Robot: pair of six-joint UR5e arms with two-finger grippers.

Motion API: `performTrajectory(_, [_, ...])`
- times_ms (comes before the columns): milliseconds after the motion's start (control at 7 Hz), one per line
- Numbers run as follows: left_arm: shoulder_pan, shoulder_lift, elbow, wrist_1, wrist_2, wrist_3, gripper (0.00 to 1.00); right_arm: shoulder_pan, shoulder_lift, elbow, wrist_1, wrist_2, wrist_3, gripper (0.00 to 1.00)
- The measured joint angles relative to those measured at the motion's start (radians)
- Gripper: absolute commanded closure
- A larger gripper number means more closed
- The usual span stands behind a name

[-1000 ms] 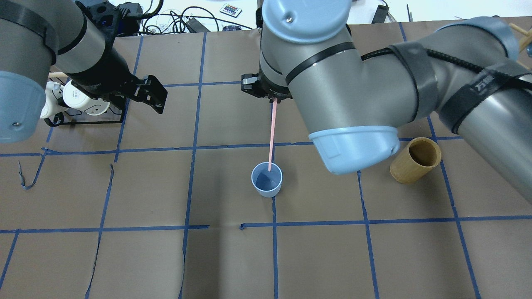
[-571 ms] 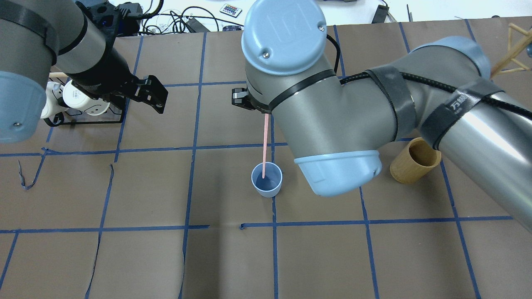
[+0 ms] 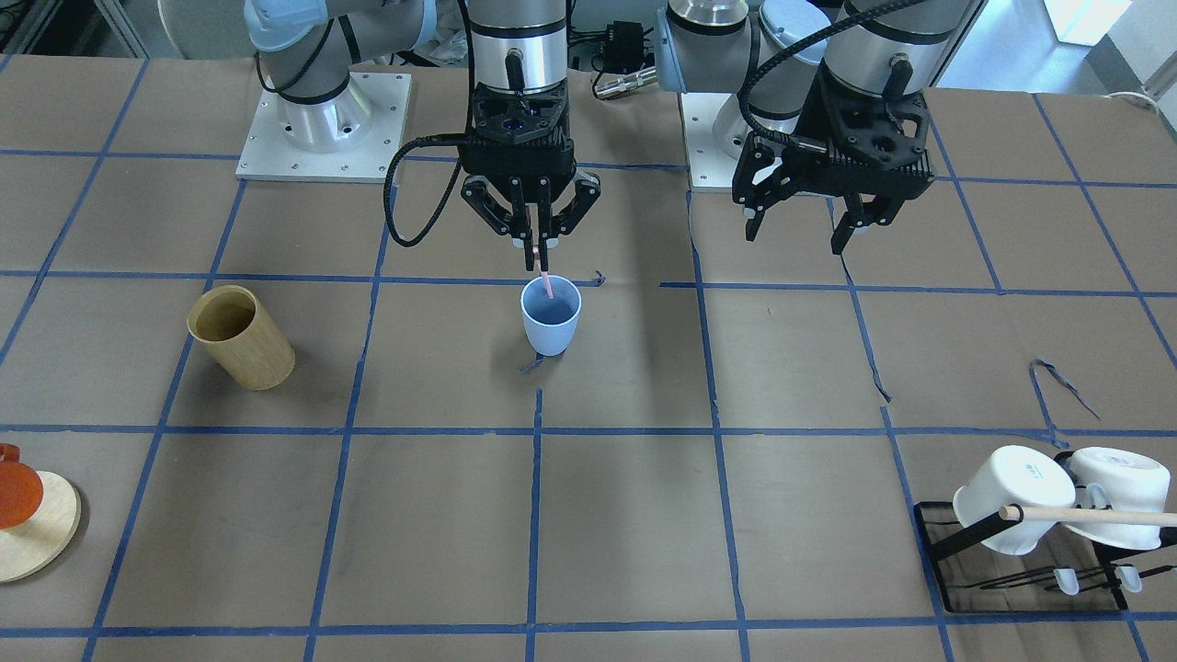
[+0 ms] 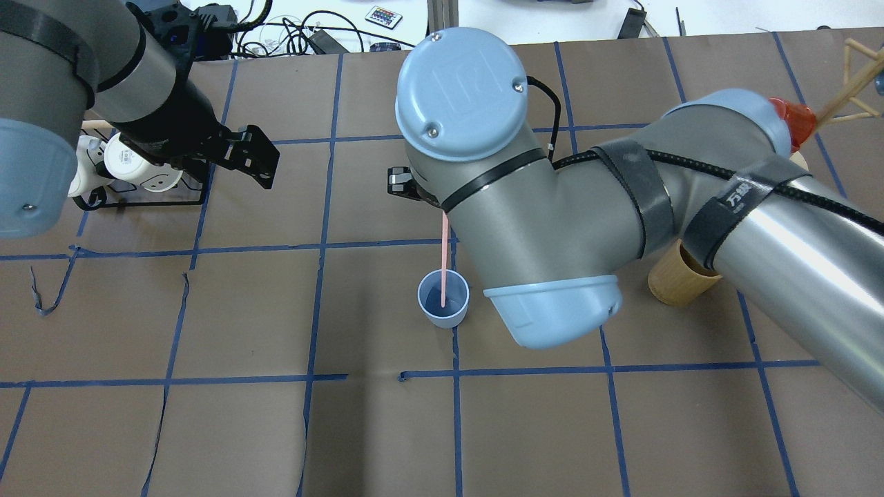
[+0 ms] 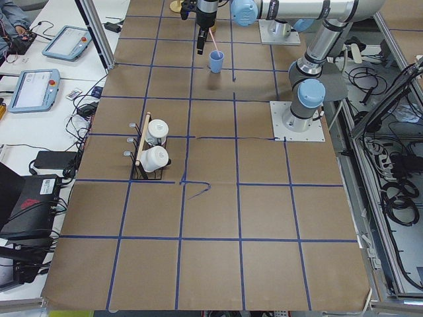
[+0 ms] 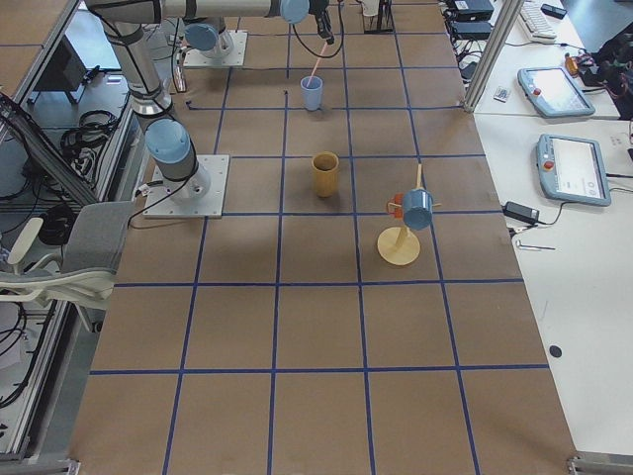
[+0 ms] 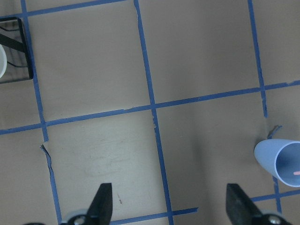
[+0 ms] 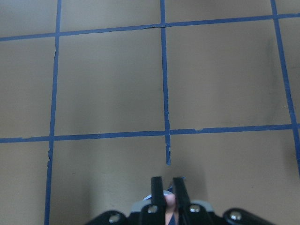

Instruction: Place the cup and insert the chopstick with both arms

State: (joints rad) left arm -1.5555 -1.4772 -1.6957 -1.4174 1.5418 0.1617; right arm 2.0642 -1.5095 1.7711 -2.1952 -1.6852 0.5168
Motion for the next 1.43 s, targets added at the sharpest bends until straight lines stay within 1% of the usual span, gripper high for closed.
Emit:
performTrajectory(143, [-0.001, 0.000, 0.000, 0.000, 0.000, -0.006, 0.12, 0.000, 0.000, 0.010, -0.014, 0.000, 0.003, 0.00])
performTrajectory(429, [-0.002, 0.000, -0.002, -0.001, 0.000, -0.011, 0.11, 0.000, 0.000, 0.011, -0.019, 0.008, 0.005, 0.00])
performTrajectory(714, [-0.003, -0.001, -0.001, -0.001, 0.000, -0.012, 0.09, -0.016, -0.004, -0.014, 0.009, 0.008, 0.001, 0.00])
performTrajectory(857, [-0.003, -0.001, -0.001, -0.001, 0.000, -0.012, 0.08, -0.041, -0.005, -0.055, 0.065, 0.006, -0.018, 0.00])
performTrajectory(1143, [-0.003, -0.002, 0.000, 0.000, 0.001, -0.012, 0.08, -0.163, -0.007, -0.176, 0.277, 0.026, -0.127, 0.00])
performTrajectory(1286, [-0.005, -0.001, 0.001, -0.001, 0.007, -0.013, 0.06, -0.239, -0.007, -0.211, 0.375, 0.046, -0.191, 0.00])
performTrajectory(1429, [-0.006, 0.000, 0.001, -0.001, 0.012, -0.023, 0.02, -0.311, -0.009, -0.226, 0.455, 0.055, -0.234, 0.00])
